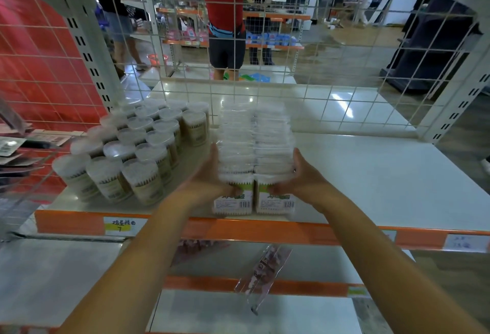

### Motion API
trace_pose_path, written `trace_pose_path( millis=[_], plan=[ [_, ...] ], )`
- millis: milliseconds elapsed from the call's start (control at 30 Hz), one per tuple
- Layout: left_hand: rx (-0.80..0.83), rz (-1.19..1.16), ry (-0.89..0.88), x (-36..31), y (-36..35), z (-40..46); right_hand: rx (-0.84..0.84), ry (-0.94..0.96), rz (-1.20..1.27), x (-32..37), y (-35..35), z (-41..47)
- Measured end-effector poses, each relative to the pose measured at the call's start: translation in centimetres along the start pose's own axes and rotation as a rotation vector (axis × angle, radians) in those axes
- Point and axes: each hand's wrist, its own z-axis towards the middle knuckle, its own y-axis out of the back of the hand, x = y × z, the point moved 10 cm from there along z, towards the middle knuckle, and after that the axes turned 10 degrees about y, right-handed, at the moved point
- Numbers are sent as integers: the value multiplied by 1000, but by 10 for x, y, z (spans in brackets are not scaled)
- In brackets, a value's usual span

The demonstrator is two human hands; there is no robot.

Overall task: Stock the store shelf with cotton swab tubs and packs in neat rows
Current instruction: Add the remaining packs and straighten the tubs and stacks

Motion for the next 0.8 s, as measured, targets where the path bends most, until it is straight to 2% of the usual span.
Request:
trace_pose_path(
  millis=[133, 233, 300, 367, 433, 500, 667, 800],
  plan=[
    [-14, -2, -59, -2, -3, 1, 13, 9, 78, -6, -3, 1],
    [51, -117, -79, -7, 4, 2, 68, 5, 95, 2, 1, -1],
    [57, -223, -82, -11, 16, 6, -3, -12, 79, 11, 16, 1],
    [28, -259, -58, -12, 25, 16, -116, -17, 55, 16, 35, 9],
    [51, -313, -25, -13, 23, 27, -157, -48, 47, 18, 42, 21],
    [87, -387, 35, -12, 17, 37, -169, -84, 52, 19, 40, 34],
    [39, -472, 135, -6, 12, 45, -155, -108, -5, 12, 31, 53],
    [86, -546, 111, -7, 8, 44, -139, -138, 17, 4, 30, 58]
  ],
)
